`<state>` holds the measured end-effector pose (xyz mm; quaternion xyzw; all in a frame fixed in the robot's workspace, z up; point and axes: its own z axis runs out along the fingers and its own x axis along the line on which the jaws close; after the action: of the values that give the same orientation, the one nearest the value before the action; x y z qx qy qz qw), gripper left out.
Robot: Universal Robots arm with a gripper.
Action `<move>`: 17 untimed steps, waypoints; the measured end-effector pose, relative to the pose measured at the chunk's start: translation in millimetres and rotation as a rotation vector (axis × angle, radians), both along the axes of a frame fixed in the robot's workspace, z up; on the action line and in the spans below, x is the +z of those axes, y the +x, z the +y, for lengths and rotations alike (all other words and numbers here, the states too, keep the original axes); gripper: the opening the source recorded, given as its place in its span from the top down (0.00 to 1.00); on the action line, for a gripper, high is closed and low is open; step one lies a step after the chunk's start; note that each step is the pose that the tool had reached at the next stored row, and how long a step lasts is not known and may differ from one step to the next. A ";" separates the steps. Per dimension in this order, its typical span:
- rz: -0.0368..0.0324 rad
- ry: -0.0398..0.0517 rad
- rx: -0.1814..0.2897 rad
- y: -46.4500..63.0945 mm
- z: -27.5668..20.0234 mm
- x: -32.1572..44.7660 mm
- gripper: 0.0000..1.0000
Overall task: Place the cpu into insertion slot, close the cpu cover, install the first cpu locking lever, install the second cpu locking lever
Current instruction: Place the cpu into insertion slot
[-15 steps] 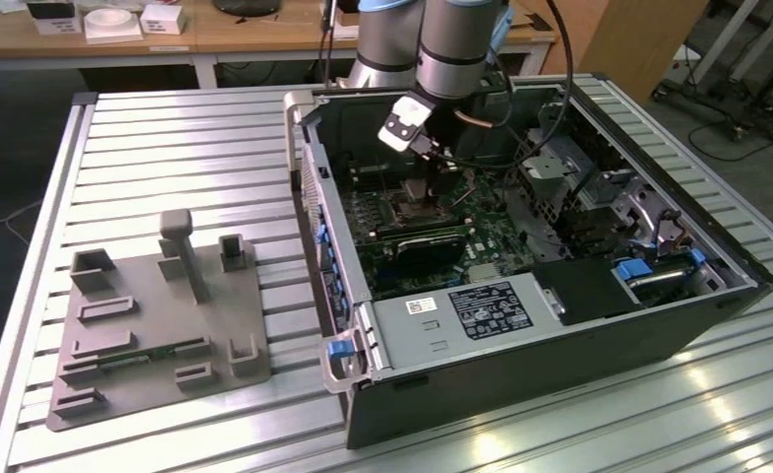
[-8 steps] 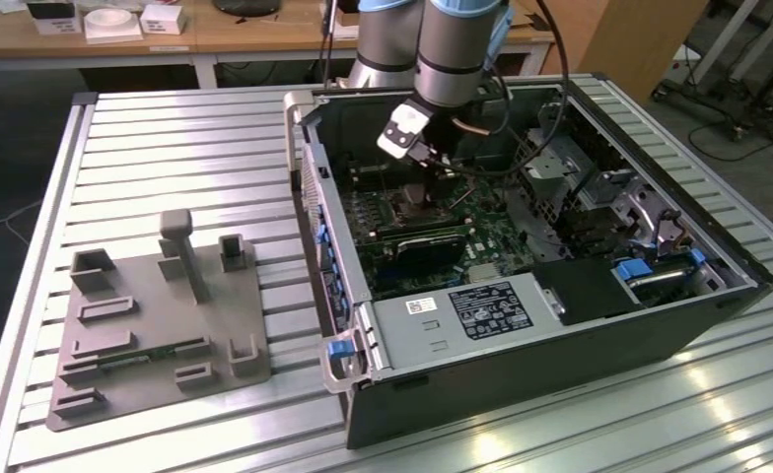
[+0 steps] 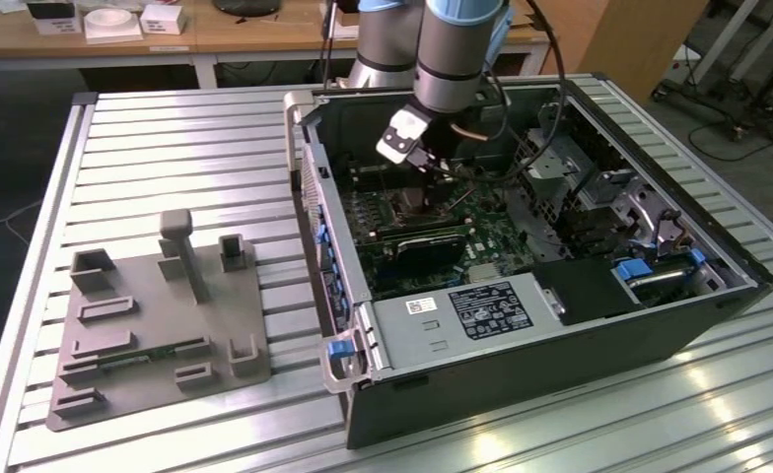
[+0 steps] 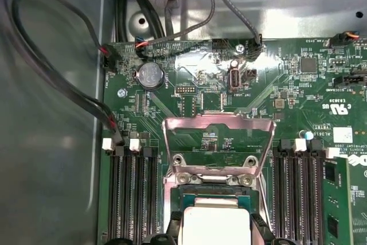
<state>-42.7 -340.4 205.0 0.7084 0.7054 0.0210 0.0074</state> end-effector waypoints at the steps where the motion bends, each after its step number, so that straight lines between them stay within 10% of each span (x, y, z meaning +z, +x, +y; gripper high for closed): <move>1: 0.0007 0.0000 0.000 0.0 0.0 -0.9 0.46; 17: 0.0032 0.0000 0.000 -0.1 0.0 -8.1 0.46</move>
<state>-42.8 -340.4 196.9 0.7084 0.7055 0.0199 0.0063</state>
